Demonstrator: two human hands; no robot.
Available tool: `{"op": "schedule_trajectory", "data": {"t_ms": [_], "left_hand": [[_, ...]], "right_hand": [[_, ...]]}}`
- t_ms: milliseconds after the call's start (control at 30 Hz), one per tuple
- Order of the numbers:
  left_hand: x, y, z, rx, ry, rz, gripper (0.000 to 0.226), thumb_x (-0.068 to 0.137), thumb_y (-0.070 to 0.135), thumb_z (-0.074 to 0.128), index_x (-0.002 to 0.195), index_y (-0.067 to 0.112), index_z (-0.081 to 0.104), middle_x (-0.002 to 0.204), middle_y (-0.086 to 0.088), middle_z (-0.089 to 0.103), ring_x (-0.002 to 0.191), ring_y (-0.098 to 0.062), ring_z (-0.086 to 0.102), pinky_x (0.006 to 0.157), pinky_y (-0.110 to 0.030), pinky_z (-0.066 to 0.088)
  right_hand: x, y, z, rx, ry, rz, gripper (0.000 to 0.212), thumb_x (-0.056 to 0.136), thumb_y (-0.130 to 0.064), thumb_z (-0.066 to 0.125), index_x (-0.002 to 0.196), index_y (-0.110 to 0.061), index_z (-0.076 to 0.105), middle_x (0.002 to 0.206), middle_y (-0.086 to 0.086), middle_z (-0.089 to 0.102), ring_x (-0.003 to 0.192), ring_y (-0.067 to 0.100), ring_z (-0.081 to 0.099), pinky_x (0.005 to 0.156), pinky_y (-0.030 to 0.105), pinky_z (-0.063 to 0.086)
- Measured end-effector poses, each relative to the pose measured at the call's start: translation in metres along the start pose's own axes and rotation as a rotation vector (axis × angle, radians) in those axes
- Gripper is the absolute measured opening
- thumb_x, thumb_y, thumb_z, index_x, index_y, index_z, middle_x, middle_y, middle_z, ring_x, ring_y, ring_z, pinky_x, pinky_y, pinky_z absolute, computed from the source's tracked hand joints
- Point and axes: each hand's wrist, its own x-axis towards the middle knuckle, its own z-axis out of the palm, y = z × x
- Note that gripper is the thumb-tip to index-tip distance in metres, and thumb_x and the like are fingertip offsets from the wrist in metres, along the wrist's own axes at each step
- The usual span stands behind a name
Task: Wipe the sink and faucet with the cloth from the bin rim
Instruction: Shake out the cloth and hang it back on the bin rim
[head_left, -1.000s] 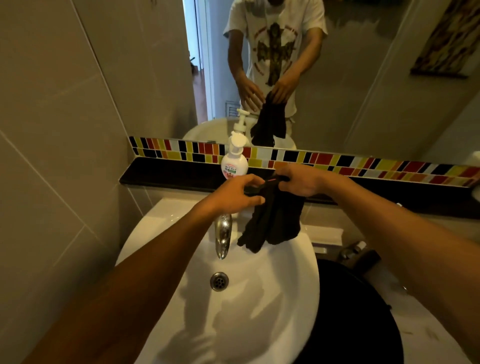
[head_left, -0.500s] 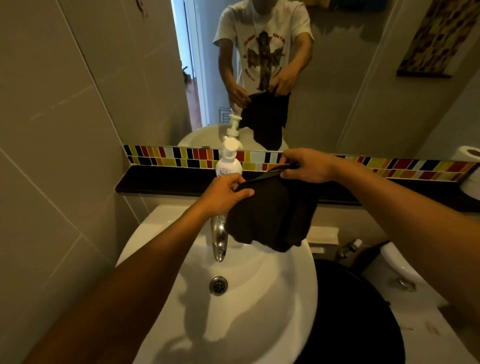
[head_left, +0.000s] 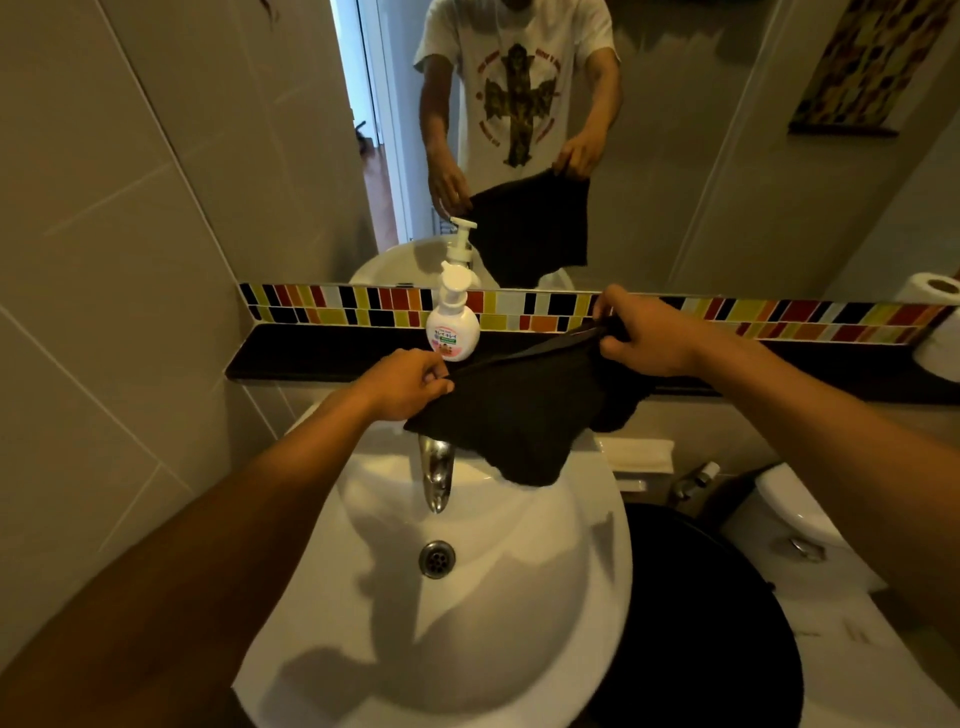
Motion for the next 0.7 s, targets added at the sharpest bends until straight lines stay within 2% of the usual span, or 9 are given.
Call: {"op": "schedule_trajectory", "data": {"t_ms": [167,300,433,500,567,633,700], "left_hand": [[-0.005,-0.006,0.007,-0.078,0.102,0.027,0.015,0.096,0.027,0.049,0.097,0.014,0.056,0.088,-0.013,0.063,0.081,-0.025,0.062,0.072,-0.033,0.049],[-0.006,-0.008,0.005,-0.132,0.178,0.008,0.022,0.093,0.032,0.054,0.092,0.011,0.061,0.081,-0.009,0.062,0.076,-0.02,0.06,0.068,-0.026,0.045],[-0.001,0.004,-0.001,-0.204,0.225,-0.108,0.029,0.091,0.032,0.057,0.09,0.004,0.063,0.076,-0.003,0.059,0.073,-0.015,0.056,0.064,-0.024,0.04],[0.003,0.015,-0.001,-0.348,0.215,-0.22,0.028,0.091,0.031,0.057,0.092,0.003,0.063,0.077,-0.004,0.058,0.072,-0.015,0.055,0.063,-0.025,0.041],[0.004,0.031,0.001,-0.596,0.164,-0.332,0.029,0.091,0.028,0.059,0.108,0.005,0.061,0.092,-0.008,0.064,0.077,-0.016,0.06,0.055,-0.025,0.047],[0.003,0.047,0.004,-0.89,0.118,-0.402,0.035,0.09,0.02,0.061,0.121,0.006,0.054,0.109,-0.015,0.065,0.082,-0.02,0.064,0.044,-0.025,0.052],[0.003,0.06,0.008,-1.097,0.101,-0.432,0.037,0.091,0.012,0.059,0.125,0.004,0.049,0.116,-0.019,0.063,0.084,-0.021,0.064,0.042,-0.025,0.054]], "right_hand": [[-0.004,0.003,-0.008,0.104,0.035,0.011,0.01,0.094,-0.023,0.049,0.1,-0.023,0.057,0.092,0.001,0.058,0.083,0.018,0.057,0.066,0.027,0.042],[-0.012,0.012,-0.012,0.244,0.036,0.095,0.016,0.096,-0.023,0.047,0.097,-0.021,0.063,0.097,0.007,0.063,0.091,0.02,0.058,0.077,0.034,0.048],[-0.012,0.013,0.001,0.444,0.053,0.234,0.018,0.095,-0.02,0.048,0.107,-0.012,0.059,0.095,0.005,0.061,0.089,0.019,0.06,0.069,0.028,0.052],[-0.008,0.011,0.009,0.555,0.087,0.326,0.022,0.094,-0.022,0.052,0.109,-0.006,0.057,0.096,0.009,0.062,0.09,0.024,0.063,0.072,0.032,0.055],[-0.005,0.003,0.018,0.669,0.093,0.376,0.026,0.092,-0.024,0.055,0.107,-0.003,0.057,0.096,0.011,0.064,0.091,0.025,0.065,0.075,0.036,0.056],[-0.003,-0.009,0.027,0.787,0.089,0.358,0.03,0.092,-0.024,0.056,0.109,0.001,0.059,0.099,0.012,0.065,0.096,0.026,0.066,0.074,0.034,0.056],[-0.002,-0.026,0.037,0.834,0.106,0.316,0.031,0.092,-0.022,0.056,0.109,0.003,0.06,0.101,0.014,0.065,0.099,0.027,0.065,0.07,0.03,0.055]]}}
